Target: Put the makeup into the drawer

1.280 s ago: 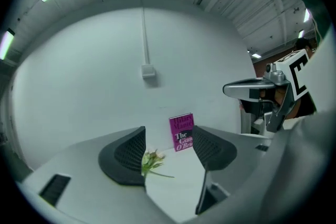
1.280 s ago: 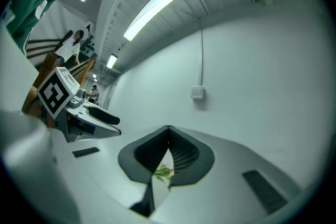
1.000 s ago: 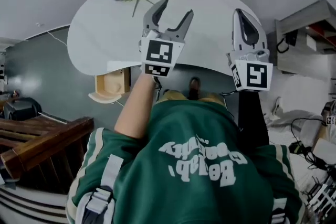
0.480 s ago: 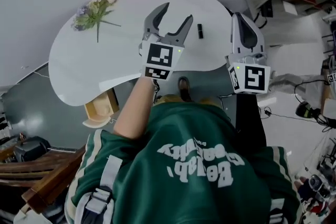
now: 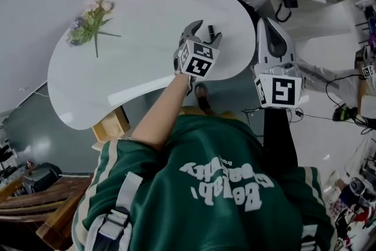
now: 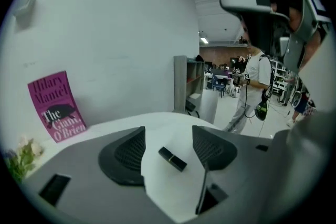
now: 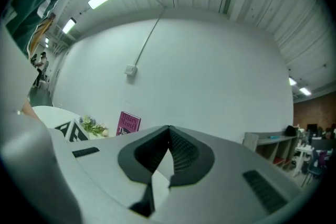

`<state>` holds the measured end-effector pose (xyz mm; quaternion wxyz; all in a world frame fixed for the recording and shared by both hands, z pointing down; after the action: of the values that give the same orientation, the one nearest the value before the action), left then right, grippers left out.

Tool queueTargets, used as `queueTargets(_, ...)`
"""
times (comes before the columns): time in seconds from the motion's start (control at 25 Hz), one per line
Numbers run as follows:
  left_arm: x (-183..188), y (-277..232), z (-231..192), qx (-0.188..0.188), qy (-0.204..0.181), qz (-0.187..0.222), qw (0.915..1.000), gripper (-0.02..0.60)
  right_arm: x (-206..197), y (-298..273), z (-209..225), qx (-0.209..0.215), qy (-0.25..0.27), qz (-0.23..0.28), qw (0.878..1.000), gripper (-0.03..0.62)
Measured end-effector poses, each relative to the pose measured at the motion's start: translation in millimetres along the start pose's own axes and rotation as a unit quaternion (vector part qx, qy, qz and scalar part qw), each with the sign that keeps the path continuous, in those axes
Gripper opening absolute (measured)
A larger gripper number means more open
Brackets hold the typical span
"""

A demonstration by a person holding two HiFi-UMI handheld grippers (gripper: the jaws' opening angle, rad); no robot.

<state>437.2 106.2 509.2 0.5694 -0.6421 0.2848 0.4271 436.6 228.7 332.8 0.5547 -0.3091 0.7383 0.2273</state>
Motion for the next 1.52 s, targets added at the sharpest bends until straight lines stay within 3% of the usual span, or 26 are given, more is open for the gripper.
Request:
queueTargets(0.2,-55.1,-47.4,16.9,-0.023,0.022,-0.086,0.9958,0.296,-13.0,8.2,22.4,-0.021,0.0,-0.013,1.0,0.009)
queueTargets(0.4,-91.7,-74.3,17.3,-0.021,0.028,-0.142,0.9893,0.296,-23.6,11.8,31.3,-0.029,-0.004,-0.025,0.999,0.009)
queueTargets(0.48,-94.7,-77.9,19.6,-0.028,0.029,-0.146,0.9885,0.24,-26.3,11.4,31.7,-0.028,-0.007,-0.028,0.999,0.009)
queueTargets(0.56,-94.5,-78.1,25.2,-0.038,0.022,-0.144,0.9886,0.113,-28.7,10.2,31.9,-0.025,-0.007,-0.029,0.999,0.009)
queueTargets(0.72,-91.3,-72.1,23.9,-0.036,0.021,-0.136,0.9898,0.112,-29.2,4.6,28.9,-0.018,-0.008,-0.025,0.999,0.009)
queueTargets(0.84,-69.1,-57.6,14.6,-0.024,0.012,-0.1,0.9947,0.112,-22.3,-0.5,24.3,-0.016,-0.016,-0.01,1.0,0.009)
queueTargets(1.08,14.4,-2.1,-16.5,0.02,0.001,0.023,0.9995,0.112,-11.8,-13.0,13.1,0.003,-0.021,0.005,1.0,0.009)
queueTargets(1.24,58.3,45.3,-41.5,0.056,0.001,0.09,0.9944,0.112,0.8,-24.8,1.8,0.019,-0.02,0.023,0.999,0.009)
queueTargets(1.4,97.6,101.7,-63.9,0.101,0.01,0.163,0.9814,0.112,17.4,-34.0,-7.7,0.03,-0.014,0.04,0.999,0.009)
queueTargets(1.52,104.7,128.6,-79.8,0.126,0.013,0.183,0.9749,0.112,25.3,-44.2,-20.2,0.046,-0.013,0.049,0.998,0.009)
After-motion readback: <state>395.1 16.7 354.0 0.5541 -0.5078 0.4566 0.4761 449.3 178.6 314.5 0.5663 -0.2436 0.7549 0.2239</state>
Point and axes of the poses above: the fingertips, and each gripper's own axes: y backward along the fingers, z to its right, x out of its top, the point moved 2 cm from there along y, backward along the fingers, and after that the axes turned 2 degrees about y, right-handed, at the moved point
